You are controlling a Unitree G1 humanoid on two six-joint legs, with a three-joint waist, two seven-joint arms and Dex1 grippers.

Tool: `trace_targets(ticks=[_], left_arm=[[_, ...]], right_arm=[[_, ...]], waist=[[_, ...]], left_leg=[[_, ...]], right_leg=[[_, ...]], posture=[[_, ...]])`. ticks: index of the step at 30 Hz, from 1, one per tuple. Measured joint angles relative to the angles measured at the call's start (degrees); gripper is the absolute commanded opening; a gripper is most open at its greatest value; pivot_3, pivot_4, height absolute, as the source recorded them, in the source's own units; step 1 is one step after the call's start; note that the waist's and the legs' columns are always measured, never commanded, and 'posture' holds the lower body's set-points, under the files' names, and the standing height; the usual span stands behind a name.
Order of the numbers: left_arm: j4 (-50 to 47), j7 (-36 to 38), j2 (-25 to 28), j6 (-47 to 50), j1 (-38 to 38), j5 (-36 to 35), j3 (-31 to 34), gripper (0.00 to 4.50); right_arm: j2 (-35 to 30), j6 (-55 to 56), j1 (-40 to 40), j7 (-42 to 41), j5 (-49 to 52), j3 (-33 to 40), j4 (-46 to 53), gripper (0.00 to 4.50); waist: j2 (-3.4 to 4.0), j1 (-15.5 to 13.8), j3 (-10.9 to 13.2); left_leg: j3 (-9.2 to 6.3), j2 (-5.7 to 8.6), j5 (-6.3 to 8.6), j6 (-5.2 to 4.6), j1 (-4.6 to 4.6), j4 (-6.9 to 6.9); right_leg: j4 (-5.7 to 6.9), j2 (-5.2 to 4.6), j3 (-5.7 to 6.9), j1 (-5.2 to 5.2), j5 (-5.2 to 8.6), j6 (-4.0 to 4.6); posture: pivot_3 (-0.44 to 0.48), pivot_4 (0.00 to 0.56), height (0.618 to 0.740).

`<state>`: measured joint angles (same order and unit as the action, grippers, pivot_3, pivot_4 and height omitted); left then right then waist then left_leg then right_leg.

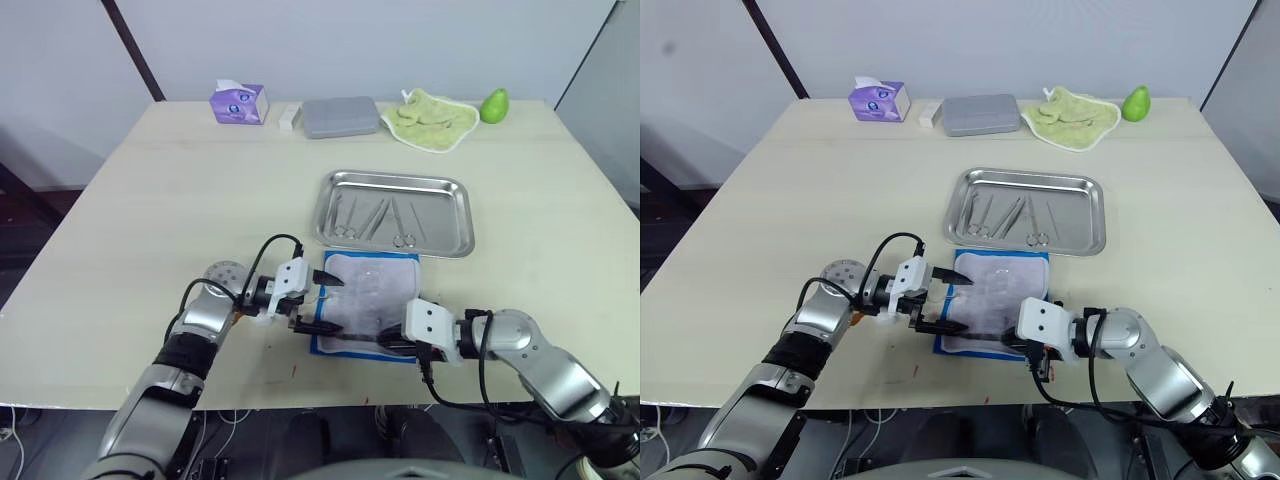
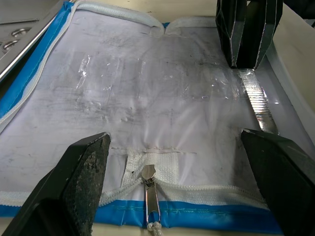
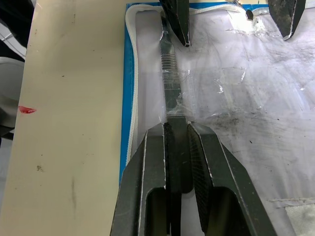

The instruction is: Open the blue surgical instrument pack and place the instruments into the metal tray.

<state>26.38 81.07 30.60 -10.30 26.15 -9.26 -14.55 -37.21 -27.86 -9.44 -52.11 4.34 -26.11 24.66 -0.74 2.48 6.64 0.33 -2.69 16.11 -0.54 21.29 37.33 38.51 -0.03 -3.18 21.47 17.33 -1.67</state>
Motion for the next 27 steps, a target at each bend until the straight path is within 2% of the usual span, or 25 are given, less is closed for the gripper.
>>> trace_targets(ticks=[9,16,27], left_arm=[[0.17,-0.16,-0.12,-0.15,0.6,0.0,-0.21,4.5],[0.18,-0.14,-0.17,-0.27,0.7,-0.01,-0.47,4.5],[0.22,-0.24,-0.17,-0.51,0.79,-0.01,-0.58,4.5]], right_arm=[[-0.07,-13.6,-3.53,0.21,0.92,-0.68,5.8,0.07],[-2.71,-25.71,-8.33,0.73,1.49,-2.32,11.17,0.07],[-6.19,-35.68,-15.35,0.94,4.32,-4.75,15.07,0.07]], waist=[[0.11,-0.13,0.09],[0.27,-0.17,0.2],[0.39,-0.14,0.28]], left_leg=[[0.01,0.0,0.0,0.0,0.06,0.0],[-0.09,0.02,0.0,0.0,0.23,0.06],[-0.19,0.05,0.0,0.0,0.29,0.09]], right_leg=[[0.01,-0.03,-0.01,0.05,0.0,0.01],[0.01,-0.05,0.09,0.13,-0.01,0.02],[0.0,-0.09,0.17,0.14,-0.01,0.01]], posture=[[0.0,0.15,0.74],[0.0,0.15,0.74],[0.0,0.15,0.74]])
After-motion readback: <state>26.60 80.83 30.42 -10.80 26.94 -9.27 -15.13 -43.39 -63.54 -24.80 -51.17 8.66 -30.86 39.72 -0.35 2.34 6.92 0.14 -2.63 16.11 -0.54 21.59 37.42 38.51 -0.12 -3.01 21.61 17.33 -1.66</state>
